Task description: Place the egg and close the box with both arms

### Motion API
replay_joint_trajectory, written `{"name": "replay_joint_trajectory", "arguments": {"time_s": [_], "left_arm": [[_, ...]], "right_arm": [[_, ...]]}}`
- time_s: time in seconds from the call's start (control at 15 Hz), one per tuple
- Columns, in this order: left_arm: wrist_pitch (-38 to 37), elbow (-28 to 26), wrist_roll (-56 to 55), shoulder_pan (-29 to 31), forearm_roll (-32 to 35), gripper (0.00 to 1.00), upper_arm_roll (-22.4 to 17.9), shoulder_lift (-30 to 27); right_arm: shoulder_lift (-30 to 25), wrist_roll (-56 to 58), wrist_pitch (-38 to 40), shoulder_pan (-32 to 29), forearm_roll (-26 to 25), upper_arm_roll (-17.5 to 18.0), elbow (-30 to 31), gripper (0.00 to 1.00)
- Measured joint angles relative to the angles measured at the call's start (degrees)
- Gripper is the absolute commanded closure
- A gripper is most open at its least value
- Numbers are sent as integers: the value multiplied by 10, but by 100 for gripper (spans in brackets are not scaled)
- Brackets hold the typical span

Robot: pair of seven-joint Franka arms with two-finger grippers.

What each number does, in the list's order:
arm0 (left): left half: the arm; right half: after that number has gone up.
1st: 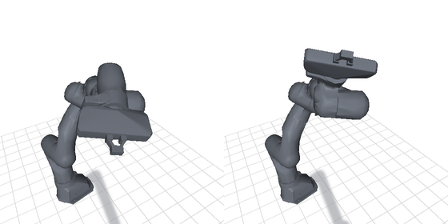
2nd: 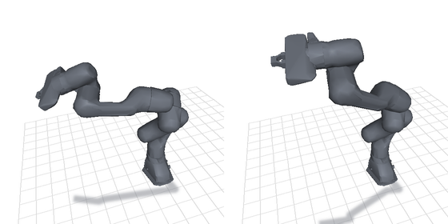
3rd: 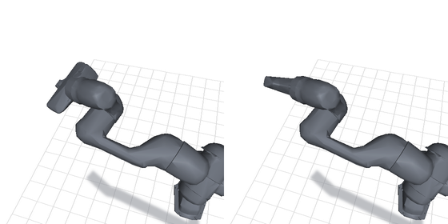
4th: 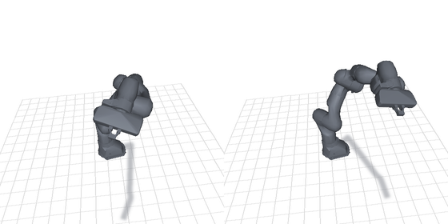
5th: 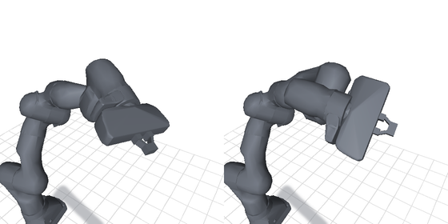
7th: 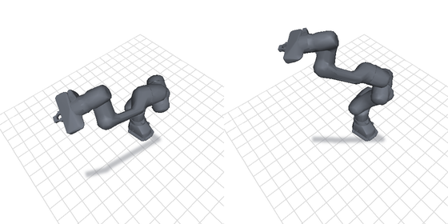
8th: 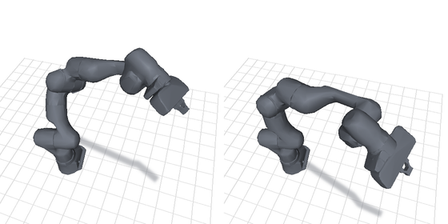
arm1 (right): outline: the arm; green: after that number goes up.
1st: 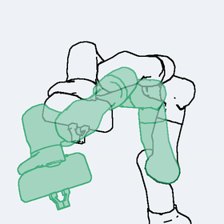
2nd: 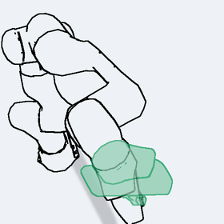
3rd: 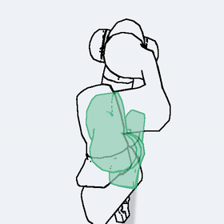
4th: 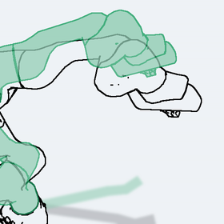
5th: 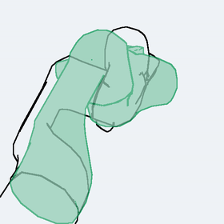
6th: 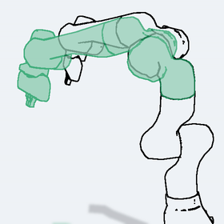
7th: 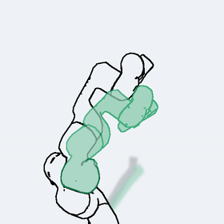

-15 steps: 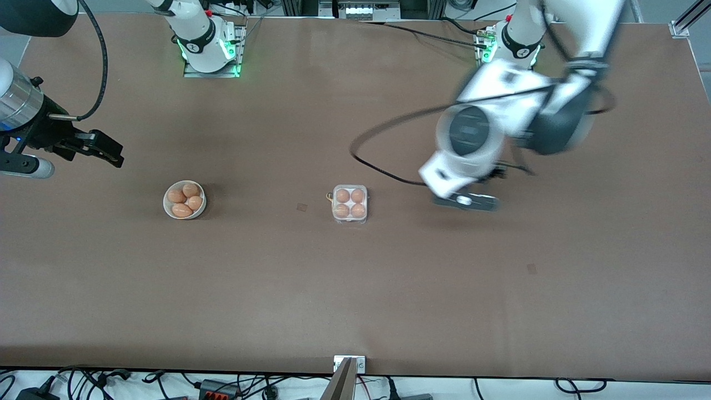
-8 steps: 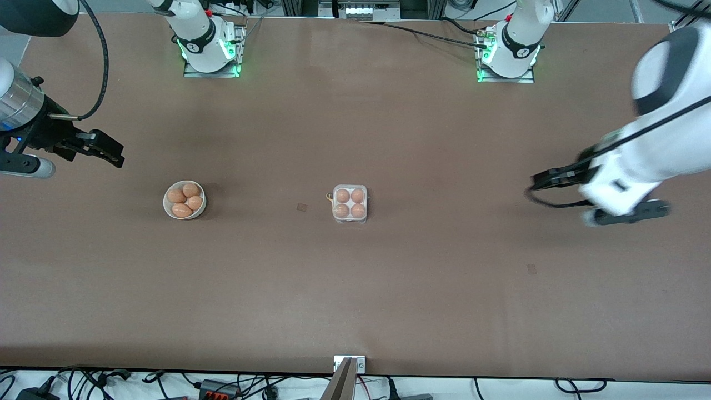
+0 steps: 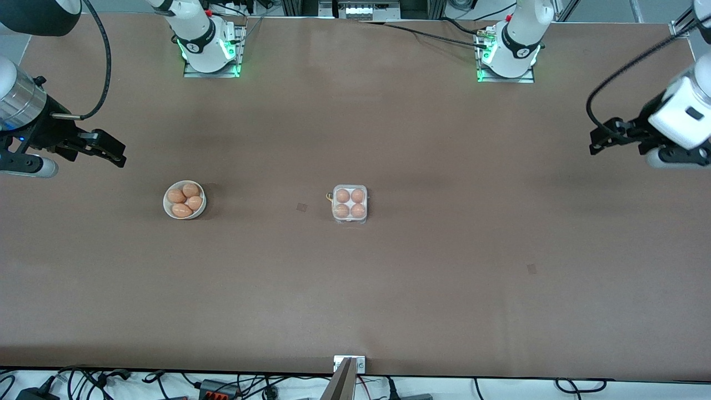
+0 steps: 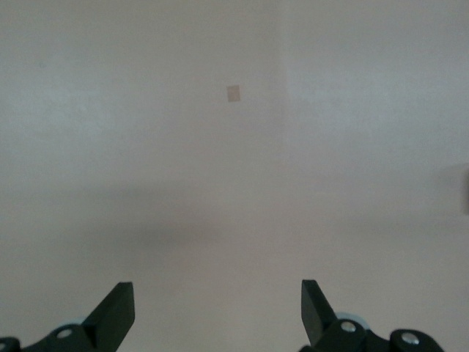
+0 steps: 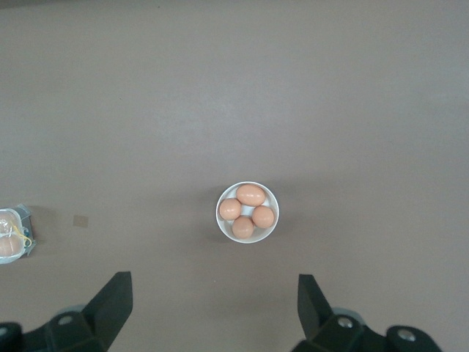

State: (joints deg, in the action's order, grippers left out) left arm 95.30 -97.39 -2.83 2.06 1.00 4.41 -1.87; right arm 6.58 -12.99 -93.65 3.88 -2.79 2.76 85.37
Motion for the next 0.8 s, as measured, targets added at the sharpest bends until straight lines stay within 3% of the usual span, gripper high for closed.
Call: {"name": "replay_joint_trajectory", "arguments": {"time_s": [0.27, 0.8], "left_arm": [[-5, -23, 2, -9, 0, 0, 0, -41], [-29, 3, 9, -10, 0, 0, 0, -22]], "right_arm": [[0, 0, 0, 0, 0, 0, 0, 0], [0, 0, 0, 0, 0, 0, 0, 0]]}}
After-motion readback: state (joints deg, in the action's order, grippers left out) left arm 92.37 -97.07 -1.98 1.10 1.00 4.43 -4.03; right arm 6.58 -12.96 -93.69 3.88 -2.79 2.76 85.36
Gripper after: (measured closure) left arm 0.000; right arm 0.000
